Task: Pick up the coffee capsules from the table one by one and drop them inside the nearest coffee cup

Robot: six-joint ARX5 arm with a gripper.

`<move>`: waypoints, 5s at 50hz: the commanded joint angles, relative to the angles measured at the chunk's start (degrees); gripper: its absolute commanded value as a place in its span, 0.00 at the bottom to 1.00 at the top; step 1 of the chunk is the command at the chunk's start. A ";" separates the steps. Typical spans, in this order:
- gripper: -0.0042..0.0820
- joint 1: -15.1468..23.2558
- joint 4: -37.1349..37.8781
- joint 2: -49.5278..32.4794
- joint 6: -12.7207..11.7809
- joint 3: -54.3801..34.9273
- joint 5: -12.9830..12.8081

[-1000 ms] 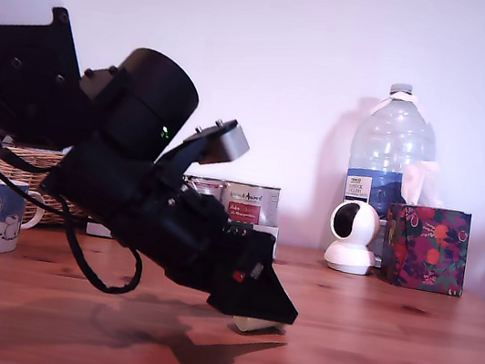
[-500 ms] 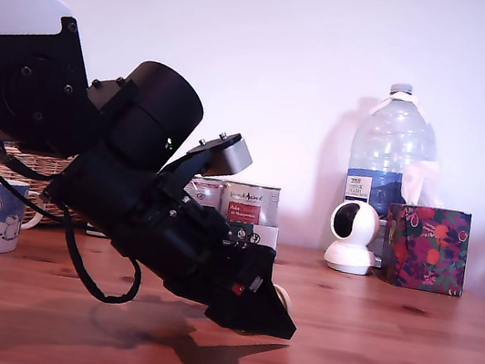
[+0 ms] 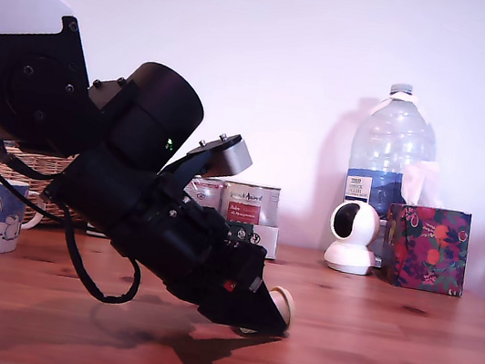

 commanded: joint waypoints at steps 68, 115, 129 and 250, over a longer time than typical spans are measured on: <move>0.18 17.90 -44.17 -36.35 0.04 -0.42 -9.05; 0.18 43.56 -46.73 -44.59 0.00 -1.42 -5.51; 0.18 43.56 -46.36 -44.57 -0.59 -1.42 -5.57; 0.20 41.40 -82.58 -1.14 -4.46 46.25 -15.45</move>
